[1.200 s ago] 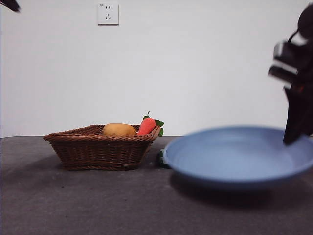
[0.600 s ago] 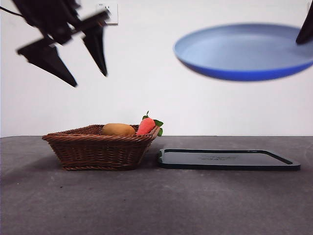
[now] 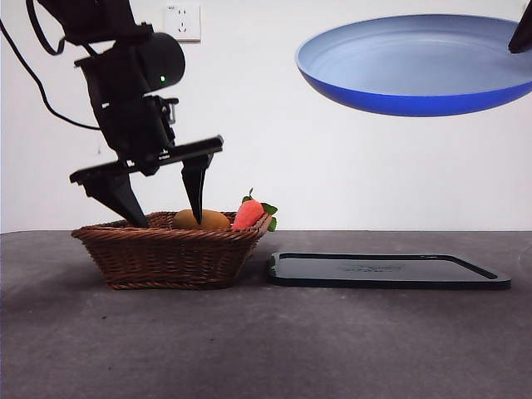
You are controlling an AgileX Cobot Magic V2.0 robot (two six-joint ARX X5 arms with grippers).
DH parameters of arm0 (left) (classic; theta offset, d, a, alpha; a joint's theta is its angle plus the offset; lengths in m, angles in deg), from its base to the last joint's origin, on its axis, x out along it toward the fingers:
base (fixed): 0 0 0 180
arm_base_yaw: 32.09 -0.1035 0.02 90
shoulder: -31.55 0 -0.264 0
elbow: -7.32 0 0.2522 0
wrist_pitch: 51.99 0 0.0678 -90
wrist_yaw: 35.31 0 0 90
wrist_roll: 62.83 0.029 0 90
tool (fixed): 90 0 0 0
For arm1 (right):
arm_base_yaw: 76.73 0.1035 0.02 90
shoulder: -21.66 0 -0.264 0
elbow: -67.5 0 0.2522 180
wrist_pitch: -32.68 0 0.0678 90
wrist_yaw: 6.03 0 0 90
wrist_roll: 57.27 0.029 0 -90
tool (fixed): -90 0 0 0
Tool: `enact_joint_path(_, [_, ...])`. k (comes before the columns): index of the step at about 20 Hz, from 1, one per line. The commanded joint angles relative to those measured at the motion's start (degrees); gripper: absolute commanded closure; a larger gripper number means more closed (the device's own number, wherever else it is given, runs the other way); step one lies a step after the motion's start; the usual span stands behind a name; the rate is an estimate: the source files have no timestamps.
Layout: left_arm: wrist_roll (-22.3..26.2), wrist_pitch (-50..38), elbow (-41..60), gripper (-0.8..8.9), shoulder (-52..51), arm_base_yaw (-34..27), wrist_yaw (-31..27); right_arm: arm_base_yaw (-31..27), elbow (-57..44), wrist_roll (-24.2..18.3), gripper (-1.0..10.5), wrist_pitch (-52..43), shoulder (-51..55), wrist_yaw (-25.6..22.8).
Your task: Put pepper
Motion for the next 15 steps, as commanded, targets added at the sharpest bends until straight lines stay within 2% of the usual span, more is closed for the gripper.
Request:
enact_joint_path(1, [-0.7,-1.0,-1.4,4.41,2.6,0.3,-0.6,0.0,1.1,0.8,9.4,-0.7,-0.1,0.2])
enact_joint_path(9, [-2.3,-3.0,-1.4,4.42,5.9,0.3,-0.7,0.1,1.1,0.7,9.4,-0.6,-0.2,0.2])
enact_joint_path(15, [-3.4,-3.0,-1.4,5.75,5.9,0.3,-0.4,0.1,1.1,0.3,9.4,-0.6,-0.2,0.2])
